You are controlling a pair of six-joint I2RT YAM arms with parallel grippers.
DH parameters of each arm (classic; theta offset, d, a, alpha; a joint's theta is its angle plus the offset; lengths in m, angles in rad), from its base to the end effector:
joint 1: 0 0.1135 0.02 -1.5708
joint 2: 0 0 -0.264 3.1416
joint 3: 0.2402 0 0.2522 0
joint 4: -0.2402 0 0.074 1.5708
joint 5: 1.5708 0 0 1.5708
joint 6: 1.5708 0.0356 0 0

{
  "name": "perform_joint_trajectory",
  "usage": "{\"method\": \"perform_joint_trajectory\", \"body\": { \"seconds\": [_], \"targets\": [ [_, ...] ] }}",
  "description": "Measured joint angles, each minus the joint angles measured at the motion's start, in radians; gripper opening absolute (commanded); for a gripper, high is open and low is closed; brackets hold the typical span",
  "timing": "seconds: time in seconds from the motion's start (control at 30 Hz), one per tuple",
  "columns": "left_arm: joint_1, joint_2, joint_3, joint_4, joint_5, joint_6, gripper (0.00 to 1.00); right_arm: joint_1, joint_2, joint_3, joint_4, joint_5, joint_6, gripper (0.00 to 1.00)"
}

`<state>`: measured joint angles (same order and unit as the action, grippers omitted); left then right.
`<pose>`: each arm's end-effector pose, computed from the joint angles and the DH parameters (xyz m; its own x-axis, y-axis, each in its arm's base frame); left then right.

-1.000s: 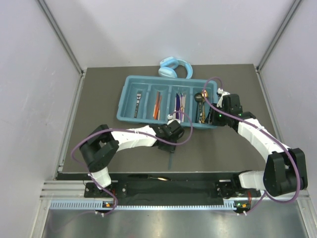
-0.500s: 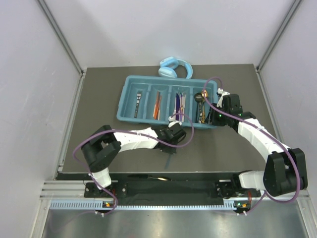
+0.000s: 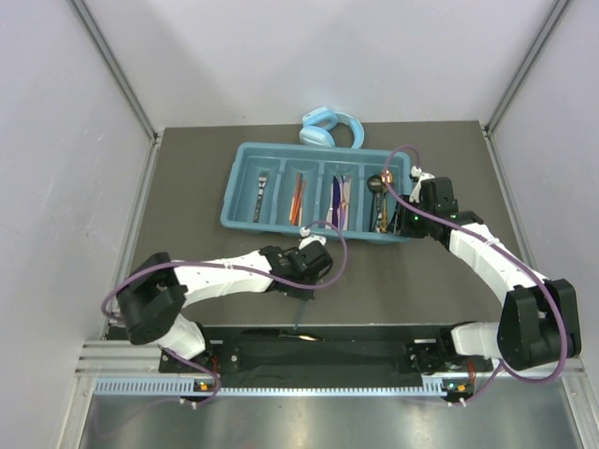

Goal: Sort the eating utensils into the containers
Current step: Pick up the chopstick from the center of the board, then place the chopstick in the storage box.

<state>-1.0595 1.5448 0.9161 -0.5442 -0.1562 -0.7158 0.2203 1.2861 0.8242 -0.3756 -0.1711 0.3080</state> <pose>0.1462 -0.2492 0.1812 -0.8863 0.2550 -0.3865 0.3318 0.9320 -0.1461 0.2572 0.0638 0.2304 -0.7899 0.1293 -0.5995 -0.0914 0.9418 0.3235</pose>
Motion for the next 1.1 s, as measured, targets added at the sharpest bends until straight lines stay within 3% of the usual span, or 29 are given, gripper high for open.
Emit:
{"method": "perform_joint_trajectory", "body": {
  "seconds": [0.37,0.6,0.8,1.1],
  "targets": [
    [0.031,-0.102,0.233,-0.198,-0.181,0.061,0.00,0.000,0.000,0.000,0.000,0.000,0.000,0.38],
    [0.228,-0.049,0.399,-0.201,-0.234,0.175,0.00,0.000,0.000,0.000,0.000,0.000,0.000,0.39],
    [0.426,0.170,0.604,-0.166,-0.241,0.314,0.00,0.000,-0.001,0.000,0.000,0.000,0.000,0.39],
    [0.466,0.570,0.966,-0.139,-0.163,0.432,0.00,0.000,-0.008,0.000,-0.006,0.001,0.000,0.39]
  ]
}}
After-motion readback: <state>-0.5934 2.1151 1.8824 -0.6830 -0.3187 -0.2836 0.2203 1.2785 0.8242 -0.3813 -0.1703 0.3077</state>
